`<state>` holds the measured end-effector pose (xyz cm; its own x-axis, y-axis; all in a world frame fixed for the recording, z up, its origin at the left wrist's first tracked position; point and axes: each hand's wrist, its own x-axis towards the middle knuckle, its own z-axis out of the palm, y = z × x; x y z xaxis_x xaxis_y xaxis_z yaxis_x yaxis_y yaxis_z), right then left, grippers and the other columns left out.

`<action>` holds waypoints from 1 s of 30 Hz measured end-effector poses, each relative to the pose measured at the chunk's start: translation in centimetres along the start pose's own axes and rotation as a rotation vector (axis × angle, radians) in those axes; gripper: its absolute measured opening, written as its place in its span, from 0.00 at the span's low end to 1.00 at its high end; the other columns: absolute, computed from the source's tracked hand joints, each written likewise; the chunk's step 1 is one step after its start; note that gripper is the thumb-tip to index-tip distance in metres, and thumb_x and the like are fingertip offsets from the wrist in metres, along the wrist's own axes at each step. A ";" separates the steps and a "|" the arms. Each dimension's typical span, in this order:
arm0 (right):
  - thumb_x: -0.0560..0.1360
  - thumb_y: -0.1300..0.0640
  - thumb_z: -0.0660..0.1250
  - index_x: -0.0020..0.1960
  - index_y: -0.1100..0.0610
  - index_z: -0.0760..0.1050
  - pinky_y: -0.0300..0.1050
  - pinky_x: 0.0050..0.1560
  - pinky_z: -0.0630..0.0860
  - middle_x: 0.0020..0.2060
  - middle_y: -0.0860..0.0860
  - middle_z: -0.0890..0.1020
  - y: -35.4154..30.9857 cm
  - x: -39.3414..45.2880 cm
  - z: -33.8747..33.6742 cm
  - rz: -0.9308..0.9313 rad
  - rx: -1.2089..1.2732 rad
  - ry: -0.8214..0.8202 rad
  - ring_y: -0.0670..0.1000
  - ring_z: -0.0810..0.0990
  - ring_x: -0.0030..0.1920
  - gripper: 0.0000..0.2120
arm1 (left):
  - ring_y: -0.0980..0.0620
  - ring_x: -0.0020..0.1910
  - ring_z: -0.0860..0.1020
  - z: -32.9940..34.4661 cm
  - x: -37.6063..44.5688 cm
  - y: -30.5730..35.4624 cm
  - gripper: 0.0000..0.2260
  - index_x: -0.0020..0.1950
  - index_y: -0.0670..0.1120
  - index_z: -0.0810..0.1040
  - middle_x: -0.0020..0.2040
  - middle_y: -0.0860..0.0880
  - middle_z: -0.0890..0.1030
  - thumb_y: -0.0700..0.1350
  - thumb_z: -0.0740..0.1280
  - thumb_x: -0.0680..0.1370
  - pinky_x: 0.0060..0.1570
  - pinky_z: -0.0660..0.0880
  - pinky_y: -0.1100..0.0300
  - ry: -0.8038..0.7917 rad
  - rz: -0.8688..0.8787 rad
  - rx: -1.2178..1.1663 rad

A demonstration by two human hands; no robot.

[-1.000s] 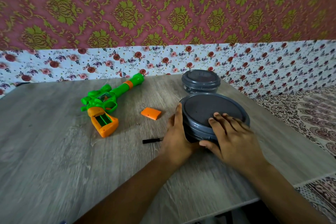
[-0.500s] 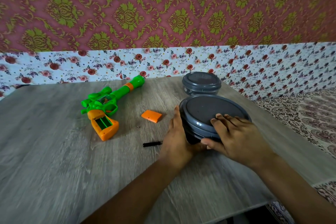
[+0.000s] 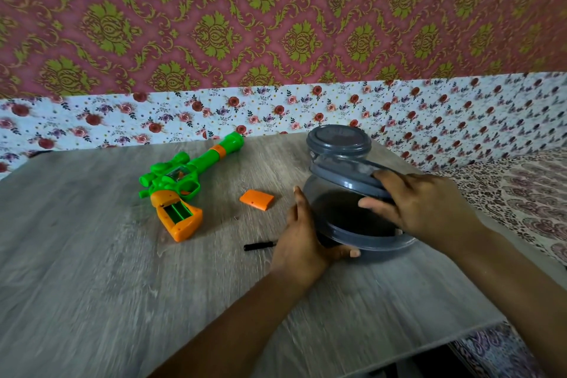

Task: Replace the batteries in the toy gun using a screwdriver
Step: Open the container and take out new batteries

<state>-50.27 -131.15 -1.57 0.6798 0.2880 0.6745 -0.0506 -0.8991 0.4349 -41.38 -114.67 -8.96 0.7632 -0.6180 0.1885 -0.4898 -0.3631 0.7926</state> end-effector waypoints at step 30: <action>0.70 0.40 0.67 0.58 0.56 0.72 0.51 0.49 0.76 0.50 0.55 0.80 6.3 -1.1 4.4 0.651 0.495 -0.563 0.54 0.78 0.47 0.24 | 0.57 0.57 0.71 -0.9 -0.4 0.5 0.35 0.59 0.57 0.66 0.61 0.57 0.68 0.70 0.72 0.58 0.53 0.73 0.60 0.020 0.062 0.239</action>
<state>-48.12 -138.60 -2.23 0.8827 -0.3941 0.2558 -0.3134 -0.8995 -0.3044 -41.59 -113.95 -8.09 0.7356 -0.6314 0.2453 -0.6198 -0.4813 0.6198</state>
